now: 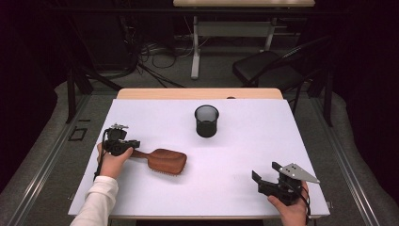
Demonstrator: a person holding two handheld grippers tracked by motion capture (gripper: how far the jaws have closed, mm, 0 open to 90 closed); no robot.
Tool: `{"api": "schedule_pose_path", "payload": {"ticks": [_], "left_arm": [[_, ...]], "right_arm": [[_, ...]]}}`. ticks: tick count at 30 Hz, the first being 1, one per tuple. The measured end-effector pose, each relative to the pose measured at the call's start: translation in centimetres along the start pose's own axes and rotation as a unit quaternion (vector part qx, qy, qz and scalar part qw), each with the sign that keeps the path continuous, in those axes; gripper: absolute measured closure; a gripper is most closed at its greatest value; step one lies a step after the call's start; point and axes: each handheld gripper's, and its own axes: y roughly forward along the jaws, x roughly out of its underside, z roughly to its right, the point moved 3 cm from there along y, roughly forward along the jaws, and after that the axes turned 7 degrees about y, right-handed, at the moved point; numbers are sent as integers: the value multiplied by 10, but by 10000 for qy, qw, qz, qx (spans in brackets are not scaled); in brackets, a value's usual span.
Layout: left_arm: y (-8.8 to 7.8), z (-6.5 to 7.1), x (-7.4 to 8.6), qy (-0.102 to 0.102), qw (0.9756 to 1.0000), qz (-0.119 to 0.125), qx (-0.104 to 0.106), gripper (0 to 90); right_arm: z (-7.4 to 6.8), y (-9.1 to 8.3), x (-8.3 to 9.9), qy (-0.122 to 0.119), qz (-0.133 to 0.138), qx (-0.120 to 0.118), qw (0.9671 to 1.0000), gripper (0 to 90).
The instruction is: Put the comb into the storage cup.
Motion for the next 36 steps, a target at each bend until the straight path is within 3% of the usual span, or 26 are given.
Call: {"api": "schedule_pose_path", "payload": {"ticks": [12,32,36], "left_arm": [[9,1,3,75,9996,-143,-221,894],[11,1,8,187,9992,-275,-238,900],[11,-1,12,127,9992,-314,-230,900]], "right_arm": [[1,0,0,60,-14,-21,10000,142],[2,0,1,62,-77,-43,9999,144],[2,0,1,64,-65,-44,9999,143]]}}
